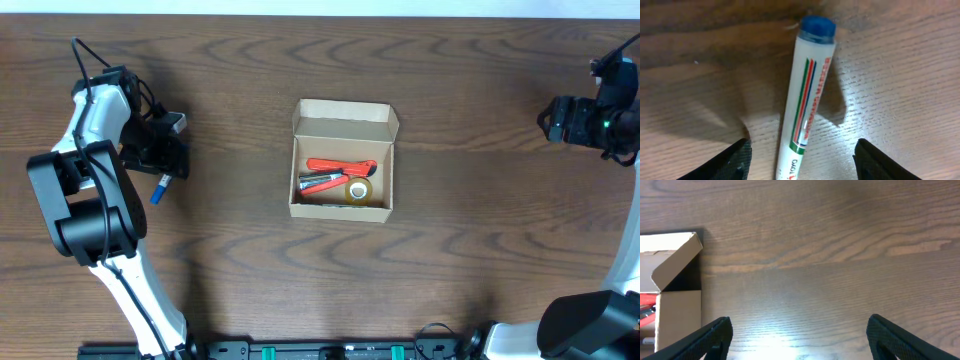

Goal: Pack container
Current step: 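Grasp the blue-capped whiteboard marker with the left gripper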

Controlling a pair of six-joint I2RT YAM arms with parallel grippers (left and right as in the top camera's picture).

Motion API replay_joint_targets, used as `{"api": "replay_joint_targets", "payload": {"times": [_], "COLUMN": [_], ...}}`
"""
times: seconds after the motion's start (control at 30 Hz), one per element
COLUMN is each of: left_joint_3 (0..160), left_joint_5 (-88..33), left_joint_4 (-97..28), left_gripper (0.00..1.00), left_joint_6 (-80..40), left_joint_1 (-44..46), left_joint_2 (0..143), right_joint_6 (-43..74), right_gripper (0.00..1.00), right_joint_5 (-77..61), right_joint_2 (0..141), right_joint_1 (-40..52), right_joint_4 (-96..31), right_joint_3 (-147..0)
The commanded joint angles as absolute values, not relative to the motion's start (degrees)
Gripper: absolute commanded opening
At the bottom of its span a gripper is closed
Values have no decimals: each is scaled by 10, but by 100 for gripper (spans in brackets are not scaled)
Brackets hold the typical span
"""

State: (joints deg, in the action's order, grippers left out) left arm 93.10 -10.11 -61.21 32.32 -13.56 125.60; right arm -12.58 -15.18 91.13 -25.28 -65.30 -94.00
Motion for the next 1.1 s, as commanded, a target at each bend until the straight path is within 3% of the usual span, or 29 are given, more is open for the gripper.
{"api": "replay_joint_targets", "payload": {"times": [0.0, 0.6, 1.07], "left_joint_3": [927, 905, 863], "left_joint_5": [-92, -41, -42], "left_joint_4": [-609, -564, -532], "left_gripper": [68, 69, 31], "left_joint_6": [328, 316, 294], "left_joint_1": [-136, -135, -135], "left_joint_2": [1263, 1263, 1263], "right_joint_6": [-129, -129, -129], "right_gripper": [86, 86, 86], "right_joint_5": [-152, -153, -153], "right_joint_2": [913, 913, 913], "right_joint_1": [-250, -250, -250], "right_joint_4": [-655, -660, -660], "right_joint_3": [-938, -938, -938]}}
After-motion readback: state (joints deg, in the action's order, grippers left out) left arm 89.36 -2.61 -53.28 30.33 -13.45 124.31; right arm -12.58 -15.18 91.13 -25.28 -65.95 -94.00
